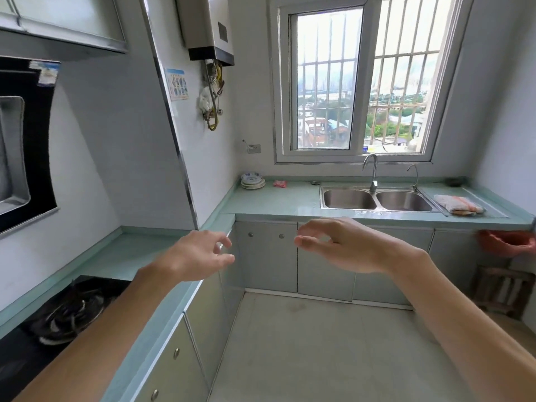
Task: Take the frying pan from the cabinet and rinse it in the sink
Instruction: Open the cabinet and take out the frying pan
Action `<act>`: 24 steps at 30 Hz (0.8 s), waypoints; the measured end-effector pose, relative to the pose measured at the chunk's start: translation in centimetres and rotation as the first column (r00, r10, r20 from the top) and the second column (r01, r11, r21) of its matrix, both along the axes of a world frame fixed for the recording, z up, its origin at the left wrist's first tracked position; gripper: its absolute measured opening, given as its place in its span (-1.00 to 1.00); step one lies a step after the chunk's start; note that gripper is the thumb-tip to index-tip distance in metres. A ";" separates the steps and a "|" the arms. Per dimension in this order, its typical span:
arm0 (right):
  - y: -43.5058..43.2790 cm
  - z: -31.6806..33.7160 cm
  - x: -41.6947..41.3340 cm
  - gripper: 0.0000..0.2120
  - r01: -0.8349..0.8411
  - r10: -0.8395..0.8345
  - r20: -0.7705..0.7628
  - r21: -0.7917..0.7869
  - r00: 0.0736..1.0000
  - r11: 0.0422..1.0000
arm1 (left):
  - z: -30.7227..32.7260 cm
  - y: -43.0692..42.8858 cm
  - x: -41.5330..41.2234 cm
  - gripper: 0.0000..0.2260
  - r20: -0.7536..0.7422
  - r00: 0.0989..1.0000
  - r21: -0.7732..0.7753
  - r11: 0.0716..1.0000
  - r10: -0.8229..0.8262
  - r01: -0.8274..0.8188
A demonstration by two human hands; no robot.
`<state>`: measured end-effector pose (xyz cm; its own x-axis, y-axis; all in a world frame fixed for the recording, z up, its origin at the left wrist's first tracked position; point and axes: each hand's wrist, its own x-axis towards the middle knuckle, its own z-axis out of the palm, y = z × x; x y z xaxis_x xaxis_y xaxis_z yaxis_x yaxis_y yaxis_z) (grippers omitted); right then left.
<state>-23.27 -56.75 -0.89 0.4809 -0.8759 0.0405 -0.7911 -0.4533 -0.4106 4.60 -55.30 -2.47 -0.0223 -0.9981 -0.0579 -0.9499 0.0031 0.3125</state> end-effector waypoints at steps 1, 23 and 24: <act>-1.3 -0.3 -0.1 -0.54 0.001 -0.001 -0.009 -0.007 1.000 1.000 | -0.4 -1.2 0.1 -0.64 -0.005 1.000 -0.016 1.000 0.015 -0.015; -36.4 -4.6 15.6 -0.51 -0.051 0.048 -0.103 -0.019 0.994 0.999 | -6.0 -34.2 15.7 -0.62 -0.076 0.990 -0.001 0.993 0.118 -0.118; -37.7 -4.9 16.6 -0.51 -0.064 0.062 -0.107 -0.013 0.992 0.998 | -6.5 -35.0 16.6 -0.63 -0.087 0.987 0.005 0.991 0.136 -0.136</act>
